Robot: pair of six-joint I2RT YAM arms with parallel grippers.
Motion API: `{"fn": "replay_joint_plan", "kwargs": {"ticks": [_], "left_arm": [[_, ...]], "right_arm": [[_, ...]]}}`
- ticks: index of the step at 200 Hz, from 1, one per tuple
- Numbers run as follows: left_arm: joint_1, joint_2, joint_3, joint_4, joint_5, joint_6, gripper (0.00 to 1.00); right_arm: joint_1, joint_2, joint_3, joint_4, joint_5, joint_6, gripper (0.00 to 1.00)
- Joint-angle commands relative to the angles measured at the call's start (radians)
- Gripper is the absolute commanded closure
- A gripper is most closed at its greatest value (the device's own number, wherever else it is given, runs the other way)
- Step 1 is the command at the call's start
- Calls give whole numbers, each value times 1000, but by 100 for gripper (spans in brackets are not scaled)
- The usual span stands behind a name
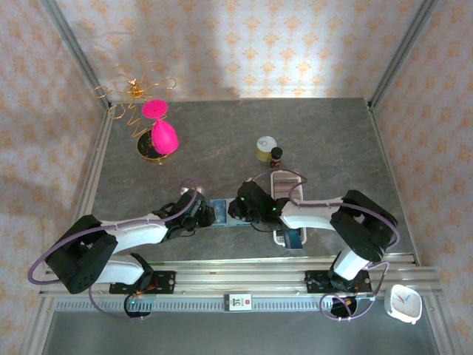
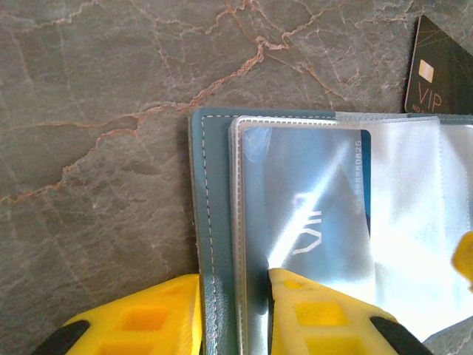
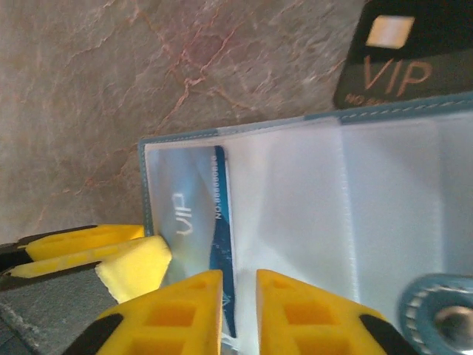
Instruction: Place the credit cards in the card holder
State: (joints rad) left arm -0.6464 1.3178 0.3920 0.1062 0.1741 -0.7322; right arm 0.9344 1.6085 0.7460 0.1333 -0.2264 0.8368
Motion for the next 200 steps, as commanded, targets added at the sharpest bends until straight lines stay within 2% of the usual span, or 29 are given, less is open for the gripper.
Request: {"fn": "replay_joint_plan", "kwargs": {"ticks": [1,129,200], "left_arm": [[-11,51,-23,-153,-11,23,75],[-12,35,-25,-160,0,28,76],[-13,28,-27,-157,7,24,76]], "right_arm": [[3,-33,-11,-117,88,-6,79],[4,44,-17,-77,28,15,68],[4,67,8,34,-41,46,65]]}}
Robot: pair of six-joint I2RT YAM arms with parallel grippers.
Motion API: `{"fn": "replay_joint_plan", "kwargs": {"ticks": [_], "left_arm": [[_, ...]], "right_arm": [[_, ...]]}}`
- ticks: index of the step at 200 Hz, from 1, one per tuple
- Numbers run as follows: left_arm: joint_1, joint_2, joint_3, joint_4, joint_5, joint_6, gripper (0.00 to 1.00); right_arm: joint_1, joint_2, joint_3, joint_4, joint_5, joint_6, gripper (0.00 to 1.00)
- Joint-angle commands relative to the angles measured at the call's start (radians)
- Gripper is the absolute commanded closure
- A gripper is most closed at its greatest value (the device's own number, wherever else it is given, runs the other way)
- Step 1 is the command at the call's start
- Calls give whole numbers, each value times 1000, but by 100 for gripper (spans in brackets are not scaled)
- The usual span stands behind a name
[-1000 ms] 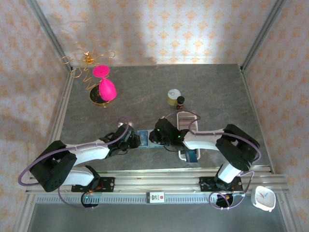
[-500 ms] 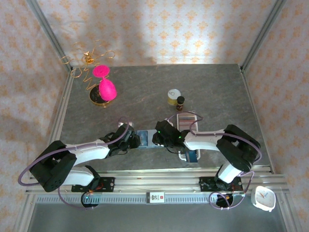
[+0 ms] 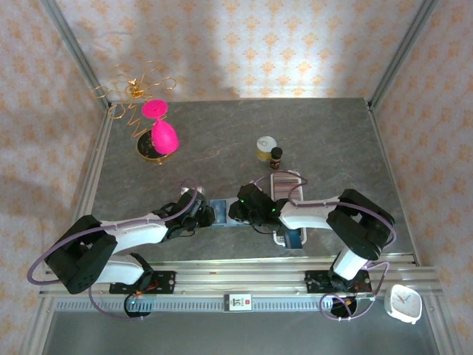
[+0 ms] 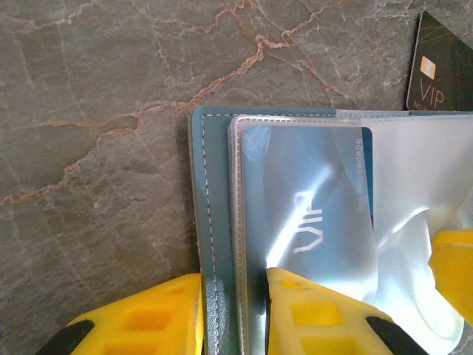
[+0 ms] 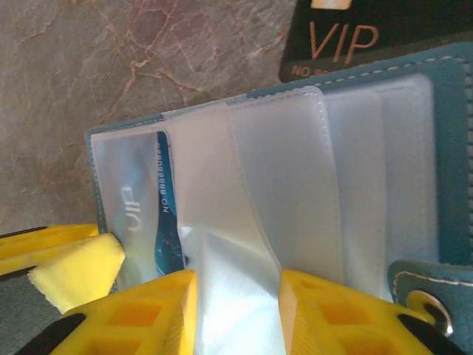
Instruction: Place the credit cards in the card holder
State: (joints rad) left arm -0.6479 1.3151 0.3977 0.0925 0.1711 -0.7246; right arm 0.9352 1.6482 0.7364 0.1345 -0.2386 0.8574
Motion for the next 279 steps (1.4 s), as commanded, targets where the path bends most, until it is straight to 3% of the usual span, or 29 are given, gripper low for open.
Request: {"fn": "replay_joint_plan", "kwargs": {"ticks": [1,189,244,279], "left_arm": [[-12,31,-33,-143,10,16,76],[-12,-2,-62,-131,2,2,75],[-12,4,-60,-132,2,15,77],[-12,5,-58,-132,-2,17,77]], "right_arm": [[4,27,17,36,-29,26,65],[3,25,7,298,-101,143,64],[5,-114,28,8,87,56,60],[5,-120,7,-100,112,41,58]]}}
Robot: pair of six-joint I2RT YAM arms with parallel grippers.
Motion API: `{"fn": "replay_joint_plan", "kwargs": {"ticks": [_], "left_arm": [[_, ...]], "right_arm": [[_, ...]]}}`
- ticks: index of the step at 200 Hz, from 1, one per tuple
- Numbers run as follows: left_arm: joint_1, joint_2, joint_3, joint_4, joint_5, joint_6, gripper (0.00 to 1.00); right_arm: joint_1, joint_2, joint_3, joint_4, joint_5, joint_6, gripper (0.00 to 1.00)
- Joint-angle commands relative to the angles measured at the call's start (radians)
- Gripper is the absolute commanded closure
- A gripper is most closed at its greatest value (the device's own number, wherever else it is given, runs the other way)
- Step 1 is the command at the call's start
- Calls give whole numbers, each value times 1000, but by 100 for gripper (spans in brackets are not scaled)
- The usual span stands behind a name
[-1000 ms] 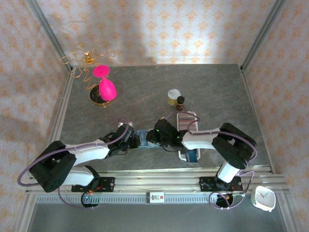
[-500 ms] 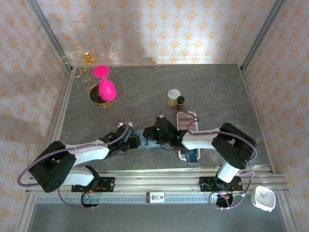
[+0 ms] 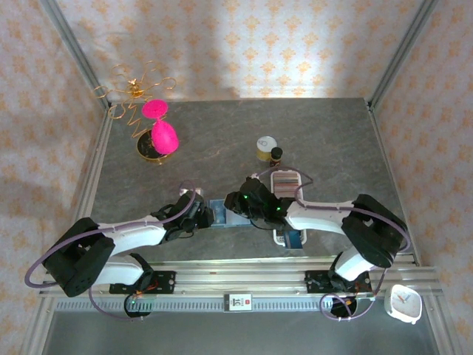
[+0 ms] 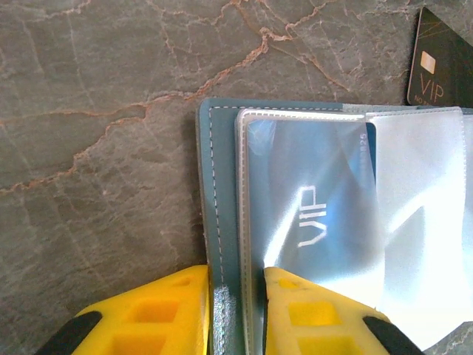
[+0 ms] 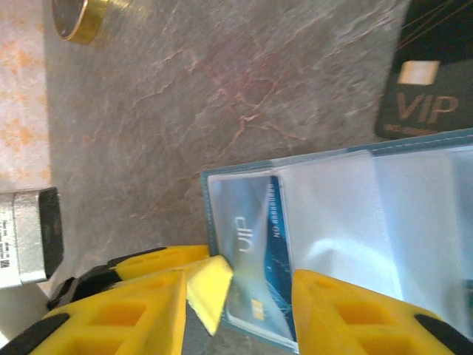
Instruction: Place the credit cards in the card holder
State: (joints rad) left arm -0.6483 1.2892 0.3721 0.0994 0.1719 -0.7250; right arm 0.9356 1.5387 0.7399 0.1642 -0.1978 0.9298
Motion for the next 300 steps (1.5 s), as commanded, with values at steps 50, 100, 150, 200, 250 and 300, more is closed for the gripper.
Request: {"fn": "replay_joint_plan", "kwargs": {"ticks": [50,100,150,200,250,300], "left_arm": [[-11,24,-35,-144,-2,16,78],[-11,18,-39,-145,-3,15,78],[-11,18,-42,-144,-2,15,78],[-10,24,-37,-145,0,18,78],[-11,19,-41,-143,0,18,78],[-11,19,-41,-143,2,18,78]], "right_arm": [[5,33,-23,-86,40,-22,57],[5,90,-16,-80,27,-25,57],[5,90,-23,-113,44,-37,54],[4,94,29,-181,70,-73,53],[5,145,53,-205,41,-97,52],[5,152,47,-137,-5,-87,53]]}}
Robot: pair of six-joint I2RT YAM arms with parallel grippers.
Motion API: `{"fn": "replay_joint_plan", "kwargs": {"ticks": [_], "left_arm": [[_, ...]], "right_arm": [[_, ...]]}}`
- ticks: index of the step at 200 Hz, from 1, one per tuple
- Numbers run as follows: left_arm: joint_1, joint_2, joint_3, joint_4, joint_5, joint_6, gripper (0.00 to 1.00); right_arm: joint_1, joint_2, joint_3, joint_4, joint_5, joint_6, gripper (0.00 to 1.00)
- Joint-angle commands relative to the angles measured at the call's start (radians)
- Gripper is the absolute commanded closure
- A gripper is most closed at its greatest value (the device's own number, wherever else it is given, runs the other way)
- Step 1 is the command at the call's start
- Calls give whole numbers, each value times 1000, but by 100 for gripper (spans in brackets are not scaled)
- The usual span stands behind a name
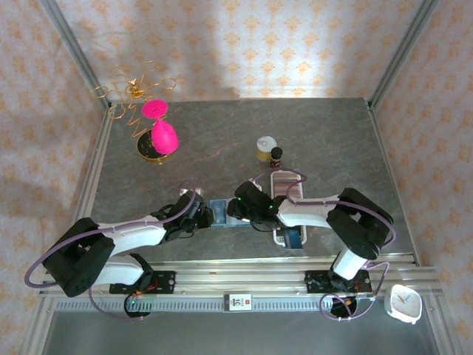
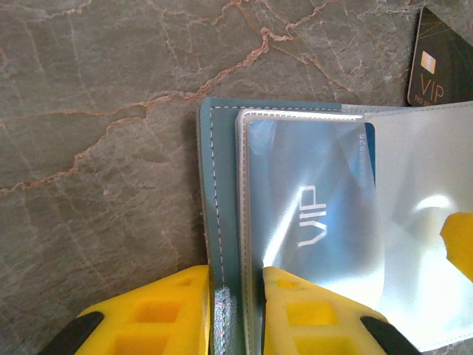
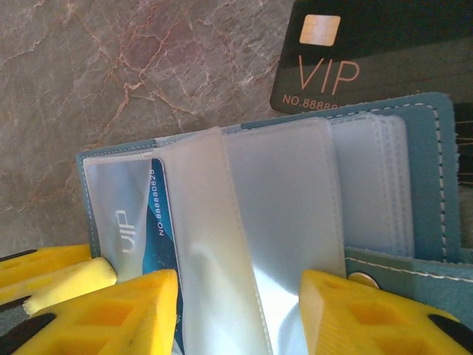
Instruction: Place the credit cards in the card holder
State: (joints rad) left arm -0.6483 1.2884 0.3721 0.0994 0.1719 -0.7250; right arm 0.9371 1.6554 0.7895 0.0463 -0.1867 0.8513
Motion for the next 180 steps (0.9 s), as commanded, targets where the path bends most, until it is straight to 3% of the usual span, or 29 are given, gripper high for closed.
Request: {"fn": "replay_joint_plan", "kwargs": {"ticks": [1,180], "left_arm": [[-11,20,-40,-143,2,18,78],[-11,18,-51,-141,-2,15,78]], "right_arm": [[3,34,-3,-18,-17,-8,53],[36,-51,86,-134,3,-46,70]]}}
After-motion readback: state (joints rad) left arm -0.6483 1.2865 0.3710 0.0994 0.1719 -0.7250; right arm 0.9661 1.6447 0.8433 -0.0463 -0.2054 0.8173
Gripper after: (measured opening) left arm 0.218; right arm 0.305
